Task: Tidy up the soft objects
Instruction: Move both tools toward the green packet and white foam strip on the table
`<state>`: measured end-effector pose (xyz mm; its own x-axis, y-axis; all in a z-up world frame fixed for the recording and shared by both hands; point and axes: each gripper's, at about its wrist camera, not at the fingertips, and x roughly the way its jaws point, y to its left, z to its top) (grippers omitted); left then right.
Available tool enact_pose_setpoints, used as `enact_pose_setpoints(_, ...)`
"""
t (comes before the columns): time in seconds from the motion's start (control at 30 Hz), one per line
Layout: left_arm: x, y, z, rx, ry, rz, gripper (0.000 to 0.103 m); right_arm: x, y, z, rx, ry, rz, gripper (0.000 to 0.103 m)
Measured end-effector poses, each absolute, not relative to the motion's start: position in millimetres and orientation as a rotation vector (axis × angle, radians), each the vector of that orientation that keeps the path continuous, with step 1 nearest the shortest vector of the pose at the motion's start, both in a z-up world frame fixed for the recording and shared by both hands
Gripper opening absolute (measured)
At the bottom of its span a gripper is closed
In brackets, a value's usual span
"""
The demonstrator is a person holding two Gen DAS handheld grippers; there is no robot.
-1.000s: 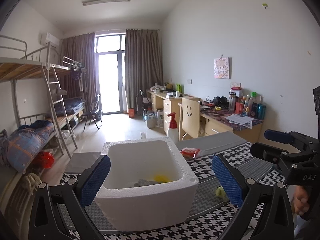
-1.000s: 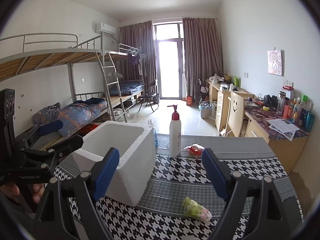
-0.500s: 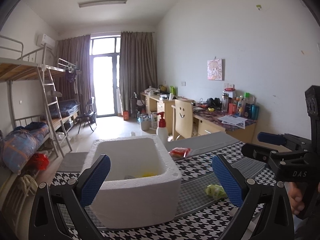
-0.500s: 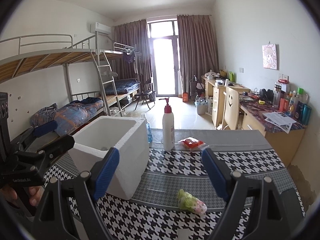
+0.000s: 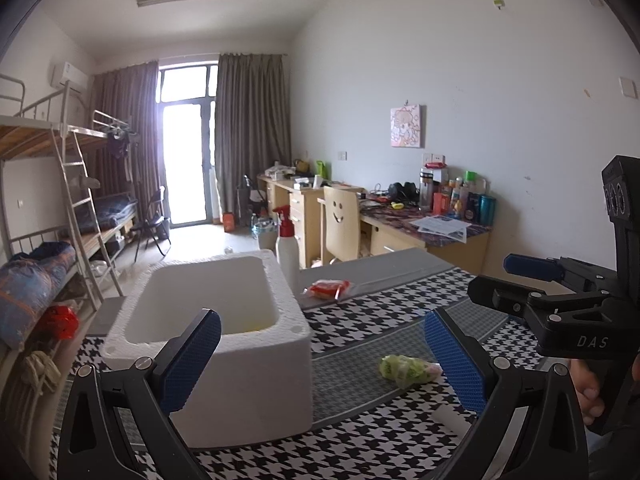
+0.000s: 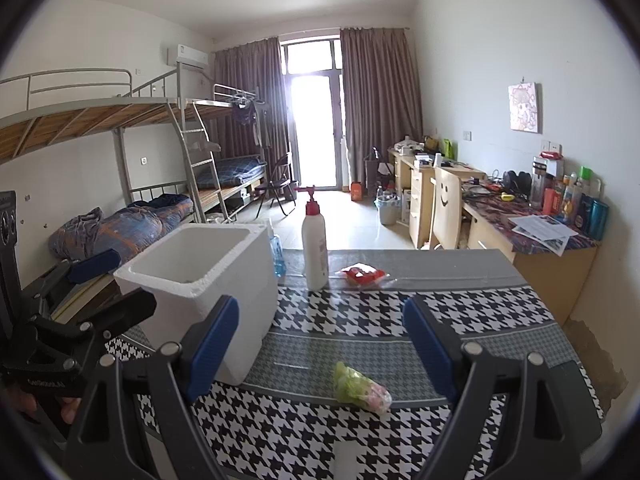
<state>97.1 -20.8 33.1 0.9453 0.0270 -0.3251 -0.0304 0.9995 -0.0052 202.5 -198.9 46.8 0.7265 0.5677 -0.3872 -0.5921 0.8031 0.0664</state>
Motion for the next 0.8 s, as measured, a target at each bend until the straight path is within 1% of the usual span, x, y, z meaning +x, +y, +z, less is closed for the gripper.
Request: enact_pose_setpoints(0.8, 121.8, -45.0, 20.1, -0.009, 0.386, -0.055, 0.102, 202.4, -230.9, 27.1, -0.051, 0.441, 0.557, 0.087)
